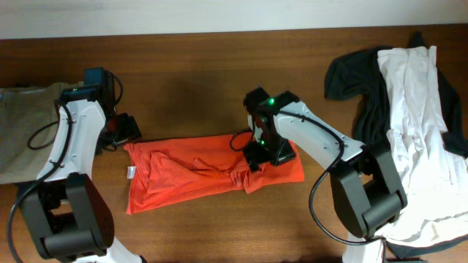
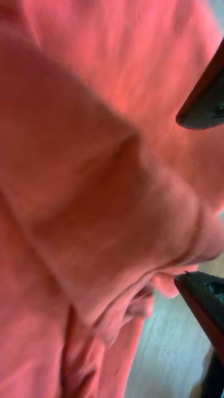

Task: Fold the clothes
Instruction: 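Fold the strip's right end toward the left with the right gripper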

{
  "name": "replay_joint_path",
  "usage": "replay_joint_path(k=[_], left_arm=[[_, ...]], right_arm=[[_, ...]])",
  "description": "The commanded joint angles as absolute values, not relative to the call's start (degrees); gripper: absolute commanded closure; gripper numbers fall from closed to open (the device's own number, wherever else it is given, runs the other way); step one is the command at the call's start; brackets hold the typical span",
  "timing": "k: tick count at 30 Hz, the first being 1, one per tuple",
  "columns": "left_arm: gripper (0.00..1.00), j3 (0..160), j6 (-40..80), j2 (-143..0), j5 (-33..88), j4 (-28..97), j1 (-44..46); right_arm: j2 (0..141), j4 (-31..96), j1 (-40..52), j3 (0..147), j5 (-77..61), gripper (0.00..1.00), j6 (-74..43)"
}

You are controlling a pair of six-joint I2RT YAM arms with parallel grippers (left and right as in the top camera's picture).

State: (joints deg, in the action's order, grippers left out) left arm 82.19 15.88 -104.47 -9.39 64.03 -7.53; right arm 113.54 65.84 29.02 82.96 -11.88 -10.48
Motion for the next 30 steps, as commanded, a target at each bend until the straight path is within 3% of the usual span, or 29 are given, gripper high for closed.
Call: replay_joint_path(k=[1,2,3,5,6,7,9,10,14,17,19,22,29,30], left_arm=[[0.17,82.78,15.81,-103.57,-8.78,64.1,-7.57],[0.17,82.76,15.81,-103.57,-8.78,63.99,-7.57],[0.17,82.76,15.81,-103.57,-8.78,63.92,-7.57],[0.17,82.76,15.81,-103.57,-8.78,63.94,-7.57],[0.17,82.78,15.81,-103.57,-8.75,63.94,-7.57],[0.17,82.78,15.81,-103.57,-8.75,63.96,-7.57],[0.17,82.76,15.81,-103.57,-8.75,64.12,-7.57],[0.17,82.76,15.81,-103.57,-8.75,64.14,-7.57],[0.17,82.76,15.81,-103.57,-8.75,64.18,-7.57],[0.04,82.56,15.79,-103.59,-8.75,66.13,-7.57],[0.02,80.07,9.06,-103.66,-4.64,66.96,-7.57],[0.01,75.26,5.41,-104.14,-0.23,66.08,-7.68],[0.01,56.58,0.14,-104.14,9.89,47.09,-7.68],[0.05,53.36,0.16,-104.14,10.15,43.27,-7.68]], right_arm=[[112.99,62.06,29.23,81.62,-21.65,0.71,-10.5],[112.99,58.76,29.23,81.62,-25.69,0.9,-8.38],[112.99,56.16,29.23,81.62,-26.92,0.95,-7.7],[112.99,48.42,29.23,81.62,-28.56,0.95,-4.8],[112.99,43.88,29.23,81.62,-31.2,0.8,-0.82],[112.99,42.48,29.23,81.62,-31.53,0.51,-0.6],[112.97,42.39,29.21,81.65,-31.51,0.32,-0.49],[112.97,43.79,29.21,81.65,-31.42,0.29,0.58],[109.97,52.25,28.03,81.69,-27.18,0.3,1.06],[108.36,63.46,27.27,81.69,-13.1,0.29,0.12],[108.36,64.53,25.65,81.69,-4.97,0.27,-8.93],[108.36,64.6,22.31,81.69,-4.91,0.22,-12.21],[108.36,66.72,15.62,81.69,-5.52,0.2,-12.49],[108.36,66.74,15.62,81.69,-5.54,0.2,-12.49]])
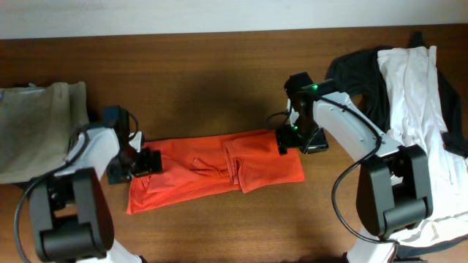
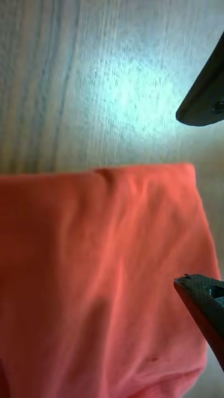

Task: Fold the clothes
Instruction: 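Fold the strip's right end toward the left with the right gripper, then fold the strip's left end over toward the right with the left gripper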

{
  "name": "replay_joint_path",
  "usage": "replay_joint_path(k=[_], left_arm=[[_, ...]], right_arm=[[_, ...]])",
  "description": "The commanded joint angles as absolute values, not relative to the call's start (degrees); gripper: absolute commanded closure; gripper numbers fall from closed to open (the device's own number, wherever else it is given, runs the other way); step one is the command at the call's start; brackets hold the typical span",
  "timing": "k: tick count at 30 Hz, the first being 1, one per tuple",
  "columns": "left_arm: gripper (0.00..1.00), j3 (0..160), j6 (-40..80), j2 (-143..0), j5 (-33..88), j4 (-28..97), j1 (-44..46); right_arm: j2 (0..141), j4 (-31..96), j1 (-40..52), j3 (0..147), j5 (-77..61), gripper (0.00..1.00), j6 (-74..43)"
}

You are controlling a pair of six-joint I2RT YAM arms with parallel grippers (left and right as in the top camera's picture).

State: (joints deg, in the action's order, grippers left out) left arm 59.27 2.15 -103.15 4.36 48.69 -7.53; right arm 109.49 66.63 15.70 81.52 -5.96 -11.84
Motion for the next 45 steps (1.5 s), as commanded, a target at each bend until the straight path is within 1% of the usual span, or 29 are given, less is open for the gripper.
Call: replay_joint_path(k=[1,2,3,4,5,7,8,9,12,15,17,19,22,24,27,29,34,35,36,37,38,39,40,42,43,45], left_arm=[[0.43,52.12,0.14,-104.14,10.33,42.0,-7.68],[0.62,52.16,0.14,-104.12,10.55,41.91,-7.68],[0.84,52.38,0.14,-104.12,12.75,41.34,-7.68],[0.92,52.49,0.12,-104.12,15.18,40.32,-7.68],[0.94,52.62,0.14,-104.12,17.93,38.74,-7.68],[0.95,52.64,0.12,-104.12,22.33,36.6,-7.68],[0.99,52.66,0.12,-104.12,23.18,36.4,-7.68],[1.0,52.66,0.14,-104.12,23.16,36.49,-7.68],[1.0,57.32,0.43,-104.12,19.84,39.38,-11.16],[1.0,72.34,0.43,-104.12,9.87,50.35,-18.46],[1.0,83.48,0.45,-104.12,9.15,56.47,-22.04],[0.99,91.46,0.62,-104.12,9.87,64.36,-21.43],[0.99,92.51,0.62,-104.12,14.55,72.86,-15.81],[1.0,92.51,0.62,-104.12,15.9,76.18,-8.12],[0.99,92.38,3.03,-104.2,15.62,75.46,3.42],[0.99,91.81,3.64,-104.42,15.18,74.39,9.1],[0.99,91.81,6.85,-108.14,15.09,73.06,17.8],[0.94,91.81,6.85,-109.56,15.27,72.9,19.14],[0.83,91.81,6.85,-110.3,15.57,72.88,19.92],[0.77,91.81,6.83,-111.09,17.41,72.71,20.97],[0.62,91.81,6.79,-111.57,21.02,71.96,22.02],[0.56,91.83,6.04,-111.61,22.68,71.05,22.63],[0.53,92.16,4.97,-111.55,22.72,70.54,22.87],[0.51,96.03,3.01,-111.53,20.73,72.4,21.82],[0.51,99.68,2.98,-111.53,15.25,75.2,20.32],[0.51,105.01,2.98,-111.53,9.45,78.0,16.99]], right_arm=[[108.36,66.83,15.62,81.69,-5.52,0.2,-12.49],[108.36,66.89,15.62,81.69,-5.52,0.2,-12.49],[108.36,66.85,15.62,81.69,-5.52,0.2,-12.49],[108.36,66.72,15.62,81.69,-5.5,0.2,-12.49],[108.36,66.63,15.55,81.69,-5.45,0.2,-12.49],[108.36,66.78,14.85,81.69,-5.3,0.2,-12.47],[108.36,66.76,14.13,81.69,-5.3,0.2,-12.34],[108.36,66.76,13.52,81.69,-5.3,0.2,-12.34],[108.36,66.87,10.79,81.69,-5.3,0.2,-11.86],[108.36,66.81,5.89,81.69,-5.3,0.19,-10.33],[108.36,66.83,3.01,81.69,-5.3,0.18,-9.23],[108.36,66.81,1.08,81.69,-5.32,0.17,-8.69],[108.36,66.76,0.95,81.69,-5.34,0.17,-7.92],[108.36,66.72,1.06,81.69,-5.32,0.17,-7.92],[108.36,66.78,1.06,81.69,-5.32,0.17,-7.9],[108.36,66.92,1.06,81.69,-5.32,0.17,-7.9],[108.36,66.89,1.06,81.69,-5.34,0.16,-7.75],[108.36,66.89,1.06,81.69,-5.34,0.17,-7.75],[108.36,66.89,1.06,81.69,-5.34,0.16,-7.75],[108.36,66.89,1.06,81.69,-5.37,0.16,-7.75],[108.36,66.89,1.06,81.69,-5.37,0.17,-7.75],[108.36,66.89,1.06,81.69,-5.37,0.16,-7.75],[108.36,66.89,1.06,81.69,-5.56,0.16,-7.75],[108.36,66.98,1.06,81.69,-5.54,0.16,-7.73],[108.36,67.16,1.06,81.69,-5.52,0.14,-7.27],[108.36,67.33,1.1,81.67,-6.7,0.1,-5.5]])
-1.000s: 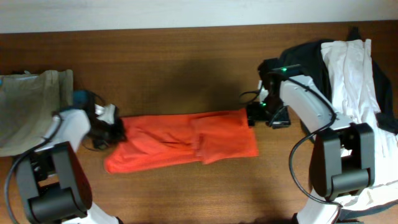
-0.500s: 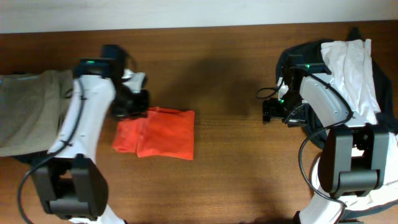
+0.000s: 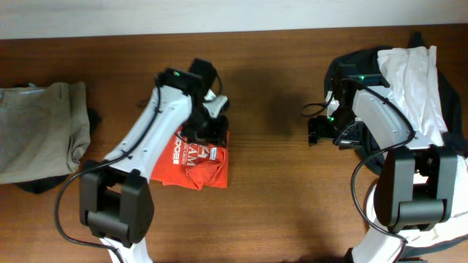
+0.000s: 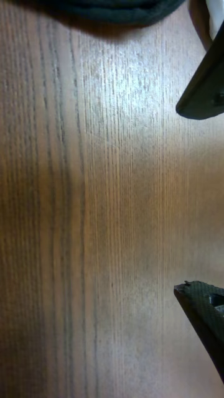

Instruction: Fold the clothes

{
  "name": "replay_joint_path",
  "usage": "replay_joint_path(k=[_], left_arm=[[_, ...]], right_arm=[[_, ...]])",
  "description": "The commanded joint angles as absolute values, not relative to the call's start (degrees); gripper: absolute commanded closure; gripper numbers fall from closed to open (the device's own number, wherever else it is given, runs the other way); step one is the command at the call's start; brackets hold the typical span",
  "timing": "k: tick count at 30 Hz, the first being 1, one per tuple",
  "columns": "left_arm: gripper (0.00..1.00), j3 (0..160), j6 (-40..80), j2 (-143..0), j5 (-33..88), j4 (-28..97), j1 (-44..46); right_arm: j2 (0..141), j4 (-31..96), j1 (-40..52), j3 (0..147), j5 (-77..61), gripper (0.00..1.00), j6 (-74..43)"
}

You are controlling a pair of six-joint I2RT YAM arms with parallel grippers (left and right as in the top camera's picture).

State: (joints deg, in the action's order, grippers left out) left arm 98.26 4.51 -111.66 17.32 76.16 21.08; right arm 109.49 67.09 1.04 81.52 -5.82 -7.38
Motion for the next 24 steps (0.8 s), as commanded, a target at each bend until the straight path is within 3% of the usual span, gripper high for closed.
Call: replay_joint_path(k=[1,3,7,15,18,21,22,23,24], left_arm=[[0.51,107.13,2.96,-111.53,8.67,78.0,14.13],[0.43,107.66,3.01,-111.83,8.75,74.28,7.75],[0.38,107.15,2.9,-116.33,12.64,68.34,0.93],[0.38,106.52,1.45,-130.8,12.64,68.58,0.67],[0.39,106.48,1.45,-132.22,12.62,68.79,0.67],[0.39,106.1,1.45,-132.22,12.62,68.77,0.69],[0.39,106.1,1.45,-132.22,12.62,68.79,0.67],[0.39,106.1,1.45,-132.22,12.62,68.82,0.67],[0.39,106.1,1.45,-132.22,12.62,68.84,0.67]], right_arm=[[108.36,67.81,1.19,81.67,-12.91,0.09,0.08],[108.36,70.87,3.03,81.67,-33.61,0.12,15.27],[108.36,65.65,15.53,81.67,-41.47,0.16,16.34],[109.21,36.03,36.16,81.62,-38.61,0.23,-1.08],[110.59,33.63,39.9,81.62,-30.02,0.23,-2.42],[113.08,34.24,40.99,81.62,-30.04,0.25,-2.46],[114.08,35.53,41.15,81.62,-30.15,0.41,-2.46],[114.5,40.25,41.15,81.62,-29.85,0.8,-2.39],[114.5,45.95,40.84,81.62,-25.47,0.85,-2.39]])
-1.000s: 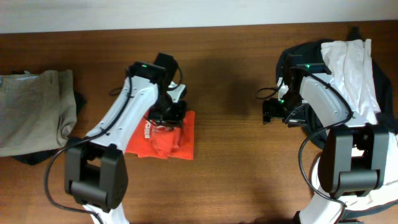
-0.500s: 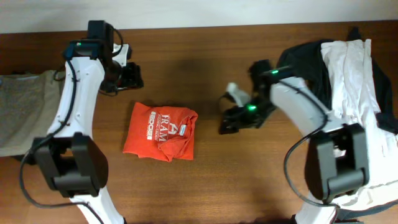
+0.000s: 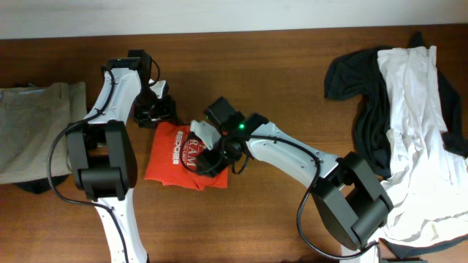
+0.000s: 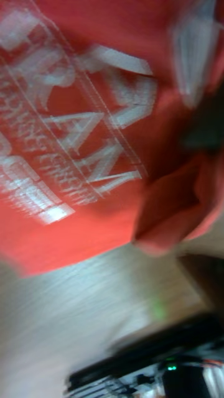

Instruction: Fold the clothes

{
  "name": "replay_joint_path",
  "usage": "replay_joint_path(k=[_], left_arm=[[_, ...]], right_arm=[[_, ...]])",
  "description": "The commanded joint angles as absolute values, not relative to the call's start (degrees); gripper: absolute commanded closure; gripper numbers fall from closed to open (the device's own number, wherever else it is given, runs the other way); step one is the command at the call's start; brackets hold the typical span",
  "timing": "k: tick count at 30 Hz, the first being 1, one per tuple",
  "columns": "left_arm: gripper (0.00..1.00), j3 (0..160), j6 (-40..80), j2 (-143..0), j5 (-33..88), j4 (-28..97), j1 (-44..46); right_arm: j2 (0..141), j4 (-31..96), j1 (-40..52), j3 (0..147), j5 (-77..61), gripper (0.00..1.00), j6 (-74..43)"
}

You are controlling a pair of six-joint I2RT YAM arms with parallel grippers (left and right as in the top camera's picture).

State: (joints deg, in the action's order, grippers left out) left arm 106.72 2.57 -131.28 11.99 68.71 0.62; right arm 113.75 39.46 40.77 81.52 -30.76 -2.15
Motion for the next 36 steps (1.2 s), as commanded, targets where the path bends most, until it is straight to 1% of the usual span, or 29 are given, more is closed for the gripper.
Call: replay_joint_path(k=[1,2,4,5,6,7,8,10,11,13,15,16,17,18,19,20,22,23,24,25,26,27,29,30,31,33,34,35,36], left_arm=[[0.38,106.1,1.45,-132.22,12.62,68.99,0.69],[0.39,106.1,1.45,-132.22,12.62,69.23,0.69],[0.38,106.1,1.45,-132.22,12.62,69.71,0.67],[0.39,106.1,1.45,-132.22,12.62,70.13,0.67],[0.4,106.1,1.45,-132.22,12.62,70.96,0.67],[0.46,106.1,1.45,-132.22,12.62,71.64,0.69],[0.48,106.1,1.48,-132.22,12.62,72.49,0.69],[0.48,106.1,1.67,-132.22,13.96,74.37,0.73],[0.48,106.1,1.17,-132.22,15.25,74.41,0.73],[0.48,106.1,-1.91,-132.22,15.79,73.32,0.73],[0.48,106.1,-5.39,-132.22,19.35,73.17,0.73],[0.49,106.04,-5.69,-132.22,20.14,73.56,0.73],[0.55,105.51,-5.67,-132.22,19.92,74.46,0.73],[0.59,104.09,-5.67,-132.22,19.68,75.57,0.73],[0.61,101.3,-5.41,-132.22,19.68,75.7,0.73],[0.61,98.89,-5.23,-132.22,19.66,75.5,0.73],[0.66,92.95,-3.2,-132.22,19.09,75.24,0.73],[0.71,91.02,-3.01,-132.22,19.11,75.75,0.73],[0.76,89.41,-3.03,-132.22,19.09,76.38,0.73],[0.76,88.14,-2.57,-132.22,18.83,77.17,0.69],[0.79,87.37,-0.3,-132.2,15.88,78.13,0.67],[0.79,87.35,1.67,-132.2,12.53,79.33,0.67],[0.79,87.35,2.72,-132.2,12.21,80.31,0.69],[0.78,87.35,4.6,-132.18,12.21,80.95,0.69],[0.74,87.37,5.15,-131.68,13.28,81.91,0.73],[0.73,88.25,5.17,-129.29,14.48,79.88,0.67],[0.72,89.62,5.15,-126.96,16.01,78.0,0.67],[0.69,91.85,5.06,-124.51,17.02,75.99,0.67],[0.51,94.65,1.43,-122.15,20.34,71.77,0.69]], right_arm=[[114.5,50.48,40.47,81.62,-19.16,0.87,-2.39],[114.5,54.94,39.68,81.62,-9.5,0.95,-2.57],[114.5,58.83,37.45,81.62,2.74,0.96,-9.74],[114.48,60.1,35.31,81.62,5.41,0.7,-11.94],[114.48,60.25,32.95,81.62,3.99,0.42,-11.9],[114.48,60.25,31.24,81.62,2.42,0.38,-11.9],[114.48,60.34,29.87,81.62,1.54,0.32,-11.88],[114.48,60.95,27.77,81.65,2.07,0.32,-12.49],[113.97,61.89,26.59,81.69,-0.38,0.32,-13.06],[111.18,64.66,25.45,82.08,-10.61,0.31,-11.9],[108.66,64.55,25.74,82.08,-24.18,0.32,-4.84],[108.47,65.19,26.22,82.06,-27.59,0.32,-3.33],[109.01,65.65,27.16,81.41,-27.66,0.33,-3.36],[109.47,65.36,28.03,80.55,-27.66,0.36,-3.33],[110.13,64.86,29.47,79.5,-27.62,0.36,-3.18],[110.74,63.81,30.92,78.54,-26.85,0.36,-3.2],[111.35,60.64,33.12,76.23,-21.19,0.36,-3.44],[111.63,59.2,33.41,75.33,-18.92,0.36,-3.44],[112.27,57.93,33.28,75.0,-15.29,0.38,-3.46],[113.01,56.42,32.75,75.0,-11.94,0.41,-3.46],[113.82,53.63,31.51,75.0,-7.73,0.41,-3.42],[114.5,49.06,29.36,75.0,-4.32,0.43,-3.4],[114.59,42.5,27.14,75.0,-2.74,0.44,-2.61],[114.59,37.82,25.65,75.24,-3.16,0.44,-0.05],[114.59,36.6,24.99,76.25,-4.29,0.43,1.87],[114.52,38.79,25.19,77.73,-4.29,0.31,1.93],[114.34,41.5,25.21,78.94,-4.23,0.23,1.93],[113.3,47.27,24.95,81.62,-4.21,0.21,1.91],[112.12,52.05,24.49,84.64,-3.99,0.17,1.63]])
